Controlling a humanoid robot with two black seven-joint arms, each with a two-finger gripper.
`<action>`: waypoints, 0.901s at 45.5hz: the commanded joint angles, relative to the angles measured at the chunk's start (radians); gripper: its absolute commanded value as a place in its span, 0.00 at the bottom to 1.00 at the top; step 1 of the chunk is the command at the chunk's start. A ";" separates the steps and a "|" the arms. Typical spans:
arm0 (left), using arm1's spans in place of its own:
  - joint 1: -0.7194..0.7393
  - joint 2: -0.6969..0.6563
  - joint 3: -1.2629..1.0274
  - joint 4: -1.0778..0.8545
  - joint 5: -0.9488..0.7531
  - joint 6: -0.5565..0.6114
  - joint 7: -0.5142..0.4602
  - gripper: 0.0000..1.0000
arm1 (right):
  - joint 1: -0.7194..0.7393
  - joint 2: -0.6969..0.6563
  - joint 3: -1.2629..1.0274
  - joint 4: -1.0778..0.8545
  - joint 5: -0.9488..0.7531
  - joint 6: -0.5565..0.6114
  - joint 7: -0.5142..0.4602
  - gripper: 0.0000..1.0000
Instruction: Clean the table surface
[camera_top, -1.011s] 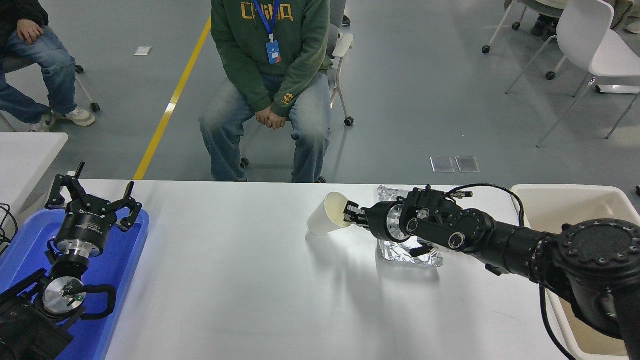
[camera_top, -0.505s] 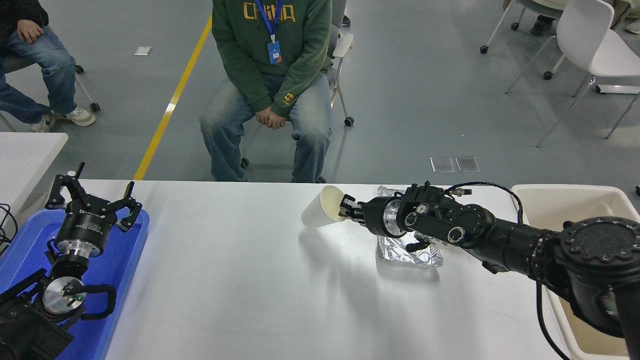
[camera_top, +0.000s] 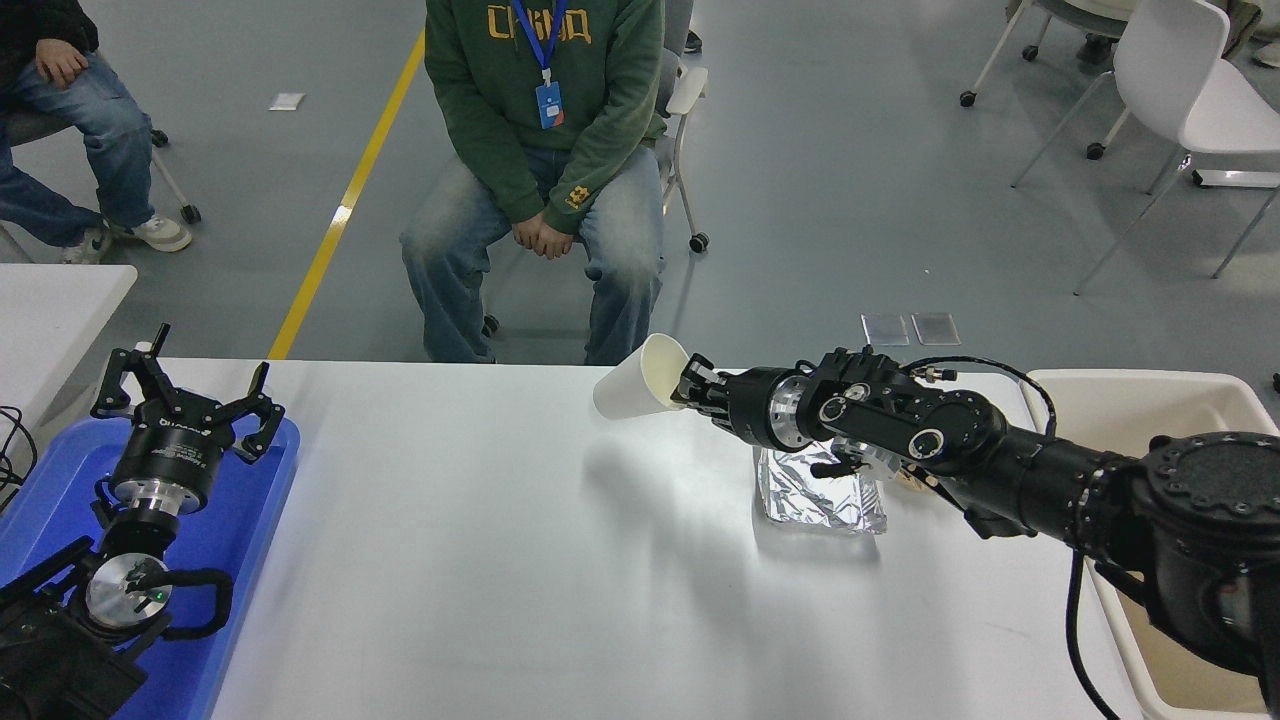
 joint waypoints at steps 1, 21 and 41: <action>0.000 0.000 0.000 0.000 0.000 0.000 0.000 1.00 | -0.006 -0.093 0.116 0.009 0.004 0.014 0.000 0.00; 0.000 0.000 0.000 0.002 0.000 0.000 0.000 1.00 | -0.021 -0.353 0.281 0.087 0.004 0.028 0.000 0.00; 0.000 0.000 0.000 0.000 0.000 0.000 0.000 1.00 | -0.054 -0.666 0.361 0.292 0.134 0.089 0.002 0.00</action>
